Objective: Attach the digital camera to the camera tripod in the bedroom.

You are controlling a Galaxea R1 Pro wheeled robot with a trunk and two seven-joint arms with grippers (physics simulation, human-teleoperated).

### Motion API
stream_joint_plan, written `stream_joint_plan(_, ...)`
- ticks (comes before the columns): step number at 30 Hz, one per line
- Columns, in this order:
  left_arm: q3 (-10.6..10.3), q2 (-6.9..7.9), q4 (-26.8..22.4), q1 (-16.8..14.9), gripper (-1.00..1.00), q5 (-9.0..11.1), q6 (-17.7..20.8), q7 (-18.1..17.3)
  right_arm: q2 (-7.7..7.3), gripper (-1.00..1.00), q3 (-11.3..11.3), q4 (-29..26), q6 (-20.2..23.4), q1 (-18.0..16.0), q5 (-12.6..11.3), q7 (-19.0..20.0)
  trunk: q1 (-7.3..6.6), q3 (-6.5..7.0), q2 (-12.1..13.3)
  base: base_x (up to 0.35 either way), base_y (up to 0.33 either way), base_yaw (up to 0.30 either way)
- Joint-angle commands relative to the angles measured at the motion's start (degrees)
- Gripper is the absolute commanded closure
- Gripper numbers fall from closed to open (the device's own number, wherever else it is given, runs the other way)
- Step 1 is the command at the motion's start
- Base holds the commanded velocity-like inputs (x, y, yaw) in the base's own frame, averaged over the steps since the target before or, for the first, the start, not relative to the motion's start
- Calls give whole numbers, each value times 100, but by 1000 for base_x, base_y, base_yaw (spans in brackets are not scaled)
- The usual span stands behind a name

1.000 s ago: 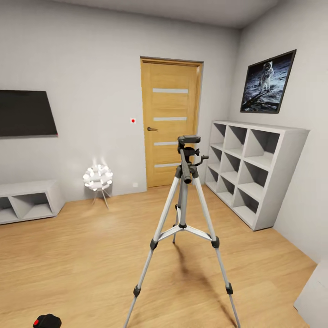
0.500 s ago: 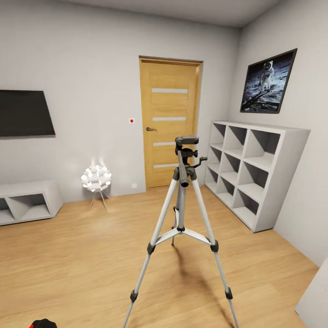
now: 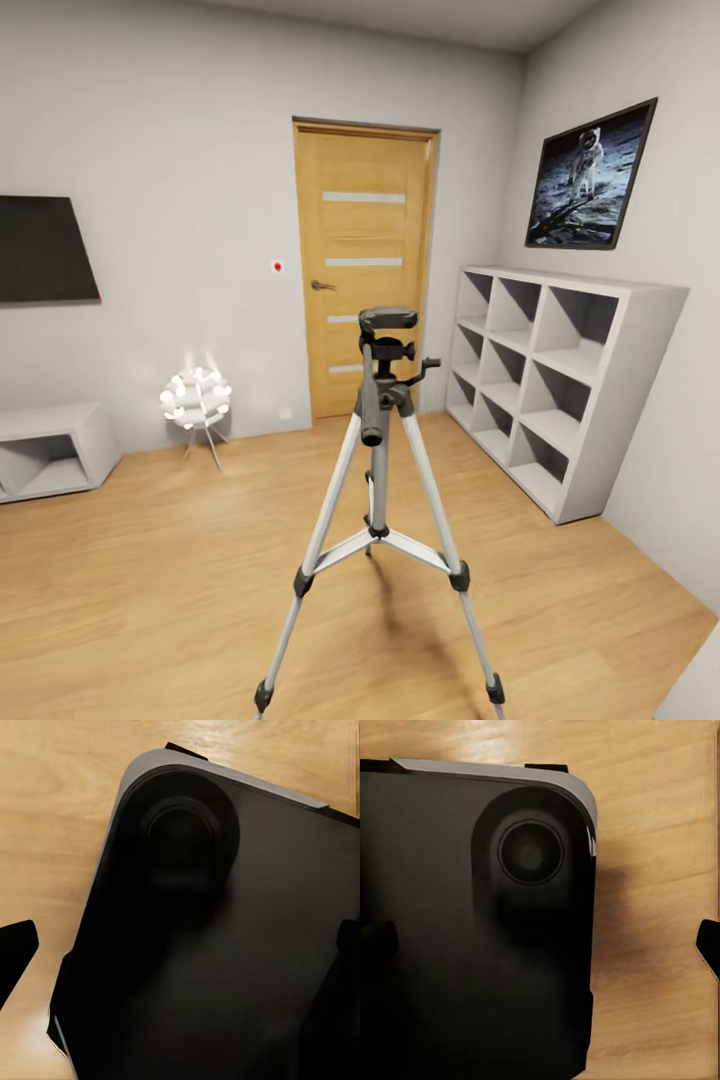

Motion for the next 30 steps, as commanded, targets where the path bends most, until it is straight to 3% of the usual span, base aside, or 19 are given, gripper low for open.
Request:
stream_joint_plan(1, 42, -1, -10, 3, -100, 2, -4, 0, 0, -100, 3, 3, -22, -1, 2, 3, 3, -4, -2, 250, -75, -65)
stream_joint_plan(11, 42, 3, -10, 3, -100, 2, -7, 0, 2, -100, 3, 3, -17, -1, 2, 3, 3, -4, -2, 276, -11, -98)
stream_joint_plan(19, 42, 3, -10, 3, -100, 2, -7, 0, -3, -100, 3, 3, -9, -1, 2, 3, 3, -4, -2, 288, 169, -6)
stream_joint_plan(30, 42, 3, -10, 3, -100, 2, -7, 0, -4, -100, 3, 3, -16, -1, 2, 3, 3, -4, -2, 57, 49, 0)
